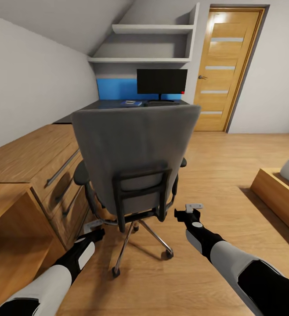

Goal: In the bedroom, organize the workspace by keeping the computer under the desk, ensuring the monitor is on the desk, placing the keyboard on the desk next to the monitor, placing the mouse on the desk next to the keyboard, moving the folder from the swivel chair onto the desk next to the mouse, stacking the notebook on top of the folder with the pen on top of the notebook, and positioning the swivel chair next to the desk.

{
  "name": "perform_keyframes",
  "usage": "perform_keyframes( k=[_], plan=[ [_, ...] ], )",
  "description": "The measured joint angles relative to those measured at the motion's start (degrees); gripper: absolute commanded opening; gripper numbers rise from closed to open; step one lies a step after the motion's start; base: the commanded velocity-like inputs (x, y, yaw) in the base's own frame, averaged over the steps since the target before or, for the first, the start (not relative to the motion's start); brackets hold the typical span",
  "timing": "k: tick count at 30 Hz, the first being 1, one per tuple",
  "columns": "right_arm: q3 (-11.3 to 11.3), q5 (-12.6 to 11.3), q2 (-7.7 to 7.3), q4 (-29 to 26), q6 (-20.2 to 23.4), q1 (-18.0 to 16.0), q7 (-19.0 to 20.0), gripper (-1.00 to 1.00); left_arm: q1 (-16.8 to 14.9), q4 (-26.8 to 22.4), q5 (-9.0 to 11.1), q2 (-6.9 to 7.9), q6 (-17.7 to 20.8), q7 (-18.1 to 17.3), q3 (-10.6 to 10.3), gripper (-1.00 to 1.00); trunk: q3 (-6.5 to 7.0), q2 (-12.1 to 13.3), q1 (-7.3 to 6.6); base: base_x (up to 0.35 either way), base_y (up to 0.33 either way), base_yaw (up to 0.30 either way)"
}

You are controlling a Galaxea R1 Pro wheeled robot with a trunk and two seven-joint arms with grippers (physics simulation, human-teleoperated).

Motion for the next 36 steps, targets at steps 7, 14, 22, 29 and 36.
perform_keyframes(
  k=[7,14,22,29,36],
  plan=[
    [0.05,0.12,0.0,-0.05,0.0,0.01,0.05,1.0,0.0,0.14,-0.01,-0.15,0.0,0.0,-0.06,1.0,0.0,0.0,0.0,0.079,0.0,0.0],
    [0.22,0.19,0.01,-0.09,0.0,0.01,0.14,1.0,0.0,0.27,-0.02,-0.02,-0.12,0.17,-0.11,1.0,0.08,0.0,-0.02,0.294,0.0,-0.04],
    [0.26,0.22,0.25,-0.09,-0.01,0.01,0.23,1.0,0.01,0.31,0.0,0.08,-0.45,0.51,-0.08,1.0,0.38,0.0,-0.02,0.29,-0.071,-0.098],
    [0.26,0.22,0.27,0.0,-0.02,0.04,0.22,1.0,0.03,0.31,0.03,0.09,-1.3,0.49,-0.07,1.0,0.63,0.0,-0.01,0.261,-0.218,-0.089],
    [0.18,1.41,0.26,-0.03,-0.01,0.1,0.24,1.0,0.03,0.3,0.22,0.07,-1.39,0.26,-0.16,1.0,0.73,0.0,0.0,0.204,-0.154,-0.022]
  ],
)
